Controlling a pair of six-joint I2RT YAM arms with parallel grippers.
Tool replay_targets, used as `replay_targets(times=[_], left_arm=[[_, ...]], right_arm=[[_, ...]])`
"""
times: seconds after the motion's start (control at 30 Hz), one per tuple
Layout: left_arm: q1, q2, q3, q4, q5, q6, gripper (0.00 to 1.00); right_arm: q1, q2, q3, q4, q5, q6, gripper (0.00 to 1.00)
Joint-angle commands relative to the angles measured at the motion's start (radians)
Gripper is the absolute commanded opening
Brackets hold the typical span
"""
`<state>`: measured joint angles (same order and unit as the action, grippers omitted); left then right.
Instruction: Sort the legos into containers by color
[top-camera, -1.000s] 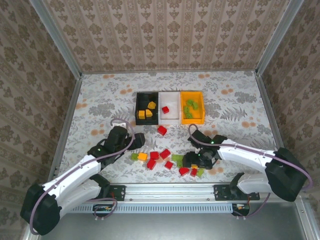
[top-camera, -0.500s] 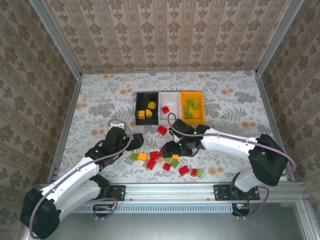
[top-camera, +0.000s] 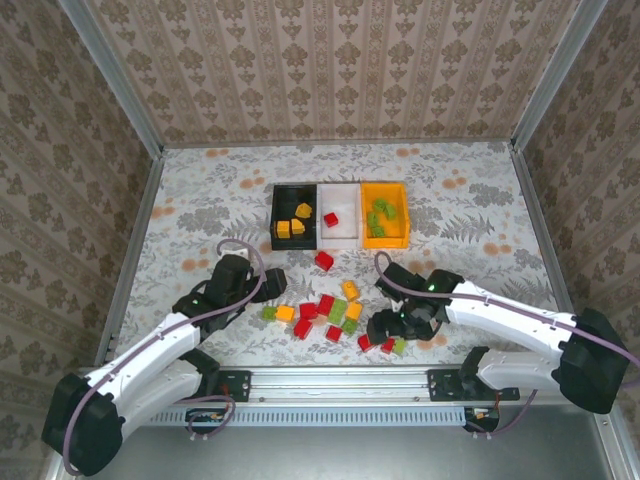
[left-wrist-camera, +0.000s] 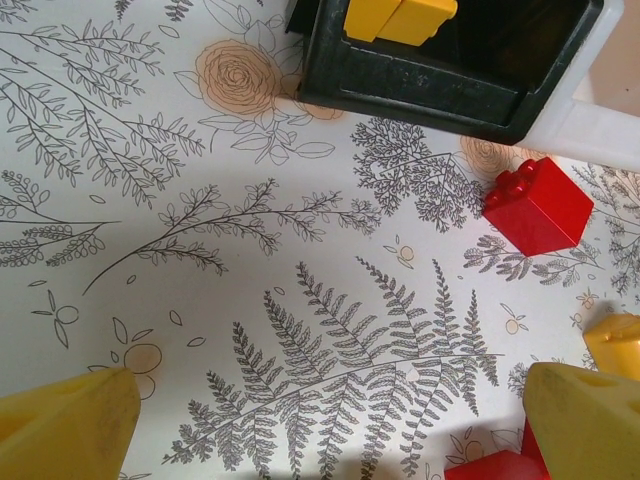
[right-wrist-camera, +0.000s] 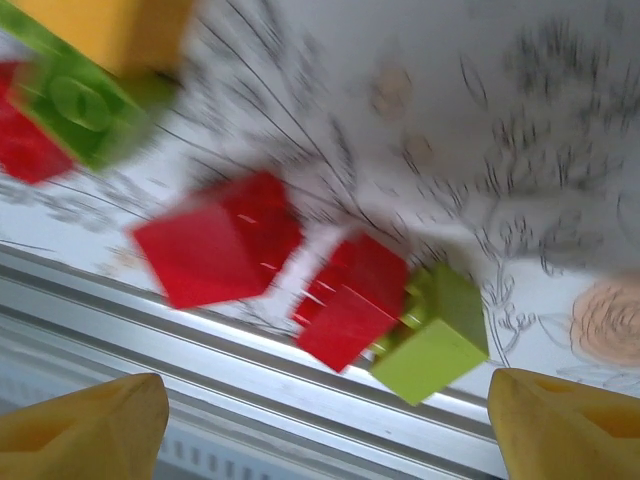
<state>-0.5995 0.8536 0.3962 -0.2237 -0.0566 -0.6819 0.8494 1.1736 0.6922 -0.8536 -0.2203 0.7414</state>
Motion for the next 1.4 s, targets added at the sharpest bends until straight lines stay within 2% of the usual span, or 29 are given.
replay_targets(times=[0.0,0.23,0.47,0.6,0.73,0.9,1.07,1.13,1.27,1.37], left_arm=[[0.010,0.002,-0.017,0.023,0.014,-0.015,1.00],[0.020,-0.006,-0.014,0.004,0.015,-0.010,1.00],[0.030,-0.005,-0.017,-0.004,0.011,-0.005,1.00],[0.038,-0.004,-0.018,-0.009,0.017,-0.003,1.00],[0.043,-0.004,-0.021,-0.003,0.029,-0.006,1.00],[0.046,-0.002,-0.035,0.020,0.038,-0.014,1.00],[0.053,0.007,-0.033,0.024,0.043,-0.014,1.00],[0.055,0.006,-0.030,0.022,0.046,-0.014,1.00],[0.056,0.007,-0.025,0.014,0.048,-0.014,1.00],[0.058,0.006,-0.028,0.012,0.046,-0.015,1.00]], right_arm=[[0.003,0.033,-0.059,0.058,-0.095,0.025,0.85],[0.004,0.117,0.000,0.192,-0.141,-0.018,0.85],[0.005,0.329,0.137,0.405,-0.193,-0.058,0.84],[0.003,0.363,0.234,0.398,-0.178,-0.113,0.84],[-0.004,0.334,0.260,0.264,-0.086,-0.159,0.82],[0.022,0.280,0.206,0.129,0.104,-0.207,0.72],[0.029,0.270,0.157,0.220,0.173,-0.192,0.61],[0.029,0.296,0.171,0.253,0.185,-0.189,0.62],[0.033,0.348,0.181,0.313,0.190,-0.185,0.71],[0.038,0.370,0.182,0.378,0.187,-0.183,0.75]])
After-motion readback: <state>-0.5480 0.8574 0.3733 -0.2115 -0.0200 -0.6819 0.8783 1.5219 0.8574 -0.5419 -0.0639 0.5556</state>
